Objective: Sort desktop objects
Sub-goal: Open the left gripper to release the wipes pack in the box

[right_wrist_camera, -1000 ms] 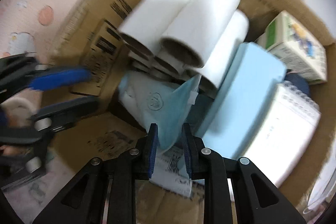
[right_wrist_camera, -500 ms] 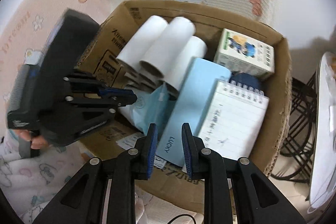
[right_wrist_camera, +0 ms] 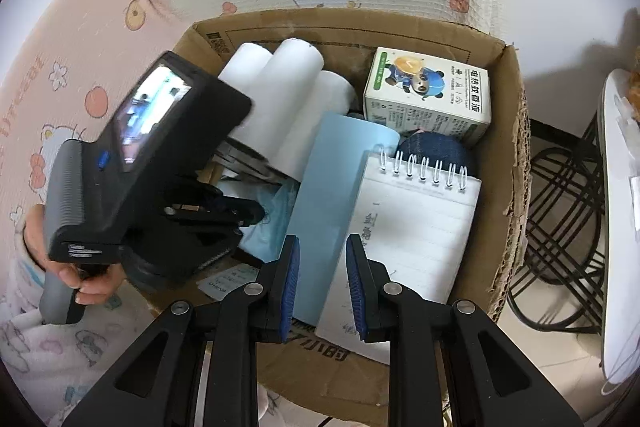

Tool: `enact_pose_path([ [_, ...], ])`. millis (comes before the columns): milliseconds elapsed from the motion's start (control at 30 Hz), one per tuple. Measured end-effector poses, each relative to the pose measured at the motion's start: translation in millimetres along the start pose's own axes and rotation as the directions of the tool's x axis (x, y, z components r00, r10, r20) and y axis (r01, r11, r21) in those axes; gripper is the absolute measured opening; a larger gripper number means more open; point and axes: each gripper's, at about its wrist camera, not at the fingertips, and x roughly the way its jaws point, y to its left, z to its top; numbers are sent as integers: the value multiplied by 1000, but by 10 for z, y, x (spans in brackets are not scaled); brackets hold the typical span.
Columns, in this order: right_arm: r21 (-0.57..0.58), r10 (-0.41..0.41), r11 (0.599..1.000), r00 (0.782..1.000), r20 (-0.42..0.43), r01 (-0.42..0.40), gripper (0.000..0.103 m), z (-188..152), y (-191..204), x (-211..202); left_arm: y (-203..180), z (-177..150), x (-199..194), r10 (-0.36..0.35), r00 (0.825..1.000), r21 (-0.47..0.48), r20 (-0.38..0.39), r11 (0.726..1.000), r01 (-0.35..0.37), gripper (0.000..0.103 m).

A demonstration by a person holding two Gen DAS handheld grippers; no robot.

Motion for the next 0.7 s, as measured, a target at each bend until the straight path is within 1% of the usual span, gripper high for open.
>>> enact_pose_path([
  [133,4,-5,1000,1000,6,5,20,21,-41,-27,-37,5,35,25,1000,32,-9,999,-25,0],
  [233,2,-23,1000,1000,4,23,20,34,-55,-28,16,17,51,6,1000,9,-18,1000,-6,0],
  [300,8,-27,1000,1000,-3,27,20,46,-72,1,50,-7,29,-7,1000,-3,-8,1000,7,0],
  [367,11,-26,1000,1000,-17,26,20,48,-75,42,108,-65,-28,-20,1000,-25,15,999,20,3],
  [400,9,-25,1000,999,-25,25,20,43,-66,61,140,-101,-70,-22,999,-37,33,999,23,5],
  [433,6,-25,1000,999,-30,25,20,35,-55,75,171,-157,-135,-30,997,-40,68,999,32,6],
  [467,1,-27,1000,999,-37,27,20,29,-38,91,193,-237,-234,-45,991,-27,128,998,49,8],
  [533,-12,-32,999,998,-54,31,20,27,10,130,239,-368,-374,-71,978,-11,195,997,74,24],
  [633,-33,-26,999,996,-83,23,20,42,115,212,388,-549,-573,-117,955,-32,274,991,131,24],
  [700,-49,-11,999,994,-105,6,20,66,211,276,516,-625,-686,-106,942,-68,319,989,134,24],
])
